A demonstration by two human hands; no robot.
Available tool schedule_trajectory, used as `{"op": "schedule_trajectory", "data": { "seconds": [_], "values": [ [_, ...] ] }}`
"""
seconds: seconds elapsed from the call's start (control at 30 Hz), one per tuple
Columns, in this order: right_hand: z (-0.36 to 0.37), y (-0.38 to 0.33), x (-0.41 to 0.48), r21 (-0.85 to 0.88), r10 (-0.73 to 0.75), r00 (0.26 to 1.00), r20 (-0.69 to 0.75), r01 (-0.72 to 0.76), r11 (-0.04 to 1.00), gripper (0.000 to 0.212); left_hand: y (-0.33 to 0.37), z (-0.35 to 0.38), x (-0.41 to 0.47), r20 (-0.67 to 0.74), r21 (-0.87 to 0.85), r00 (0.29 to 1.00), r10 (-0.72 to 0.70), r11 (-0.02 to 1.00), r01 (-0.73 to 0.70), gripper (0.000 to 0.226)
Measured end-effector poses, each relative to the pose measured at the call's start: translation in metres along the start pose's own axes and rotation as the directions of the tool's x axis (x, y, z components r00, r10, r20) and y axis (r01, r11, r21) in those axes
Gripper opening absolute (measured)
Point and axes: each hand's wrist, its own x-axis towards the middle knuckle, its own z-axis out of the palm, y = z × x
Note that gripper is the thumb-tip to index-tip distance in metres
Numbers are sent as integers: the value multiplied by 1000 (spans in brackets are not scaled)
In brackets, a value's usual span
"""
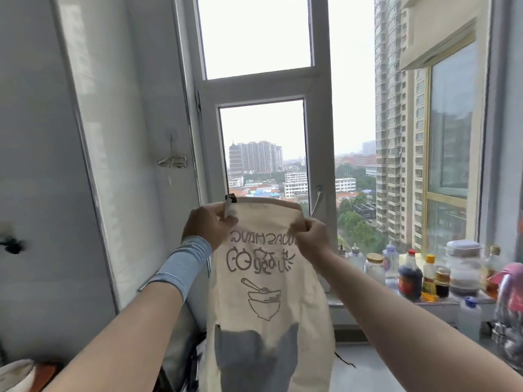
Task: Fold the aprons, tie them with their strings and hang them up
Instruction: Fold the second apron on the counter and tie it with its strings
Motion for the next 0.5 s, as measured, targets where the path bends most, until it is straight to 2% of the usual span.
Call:
{"op": "schedule_trajectory", "data": {
  "seconds": [0.07, 0.13, 0.2, 0.27, 0.33, 0.37, 0.43, 0.5],
  "values": [
    [-1, -13, 2, -25, -200, 970, -136, 199, 980, 7, 2, -8, -1, -153, 133, 983, 103, 988, -83, 42],
    [-2, -31, 2, -137, -418, 875, -245, 395, 908, 22, 1, -10, 1, -255, 186, 928, 272, 955, -229, 57],
    [-4, -50, 3, -220, -608, 749, -264, 566, 794, 30, 1, -11, 4, -248, 320, 851, 463, 868, -379, 50],
    [-7, -61, 8, -344, -774, 608, -177, 699, 627, 23, 1, -13, 11, -168, 431, 822, 544, 791, -435, 29],
    [-11, -65, 15, -446, -868, 491, -67, 764, 467, 22, 2, -16, 18, -124, 481, 860, 494, 788, -384, 11],
    [-12, -64, 19, -499, -886, 462, -28, 762, 413, 23, 4, -16, 20, -109, 478, 895, 433, 812, -335, 9],
    [-14, -57, 22, -606, -889, 455, 56, 723, 331, 23, 5, -13, 23, -73, 439, 953, 295, 867, -235, 16],
    [-14, -49, 21, -657, -856, 502, 124, 688, 308, 29, 7, -8, 20, -59, 414, 978, 200, 896, -159, 23]
  ]
}}
